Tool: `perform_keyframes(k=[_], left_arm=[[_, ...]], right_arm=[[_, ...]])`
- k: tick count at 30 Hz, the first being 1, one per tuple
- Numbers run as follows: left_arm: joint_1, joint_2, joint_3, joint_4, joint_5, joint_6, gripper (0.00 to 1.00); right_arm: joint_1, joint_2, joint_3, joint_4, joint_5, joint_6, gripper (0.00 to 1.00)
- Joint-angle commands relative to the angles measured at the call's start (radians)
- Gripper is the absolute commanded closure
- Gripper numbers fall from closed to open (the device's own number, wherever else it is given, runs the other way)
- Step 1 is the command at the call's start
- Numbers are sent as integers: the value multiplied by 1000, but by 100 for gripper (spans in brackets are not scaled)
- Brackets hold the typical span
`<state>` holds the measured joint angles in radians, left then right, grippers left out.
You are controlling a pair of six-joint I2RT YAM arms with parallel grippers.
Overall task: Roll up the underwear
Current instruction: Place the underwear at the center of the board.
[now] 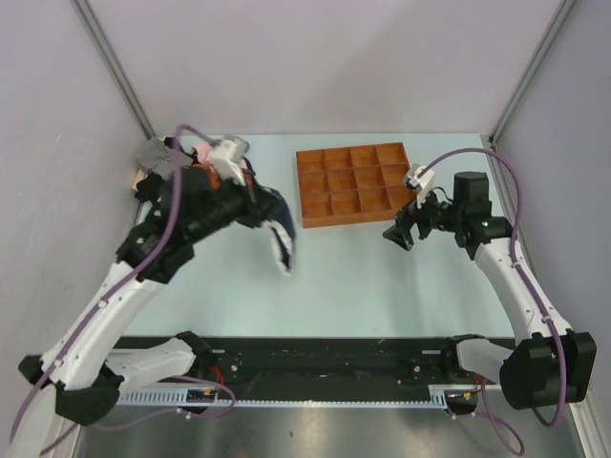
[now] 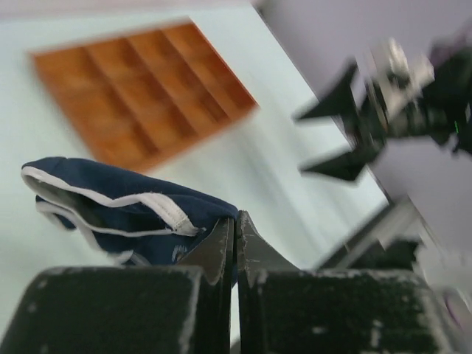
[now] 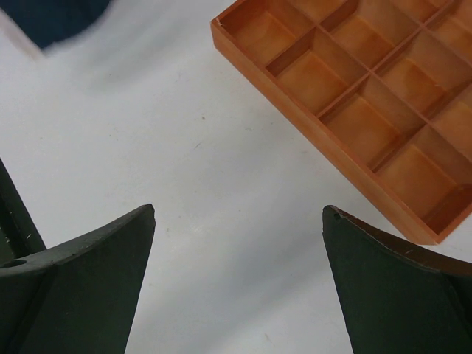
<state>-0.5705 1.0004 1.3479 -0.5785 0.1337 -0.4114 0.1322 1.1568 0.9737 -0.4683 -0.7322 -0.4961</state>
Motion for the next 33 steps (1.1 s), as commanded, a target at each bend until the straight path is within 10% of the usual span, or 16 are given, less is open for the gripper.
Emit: perform_keyframes(k=[1, 8, 22, 33], left_arm=[[-213, 73, -50, 55, 1, -75, 99], [-367, 299, 31, 218, 94, -107, 99], [-304, 170, 204, -340, -143, 68, 100], [-429, 930, 485, -186, 267, 93, 99]], right_arm=[[-75, -49, 23, -12, -72, -25, 0], [-175, -66, 23, -10, -122, -2, 0], [-172, -37, 23, -15, -145, -1, 0], [-236, -58, 25, -13, -156, 5, 0]])
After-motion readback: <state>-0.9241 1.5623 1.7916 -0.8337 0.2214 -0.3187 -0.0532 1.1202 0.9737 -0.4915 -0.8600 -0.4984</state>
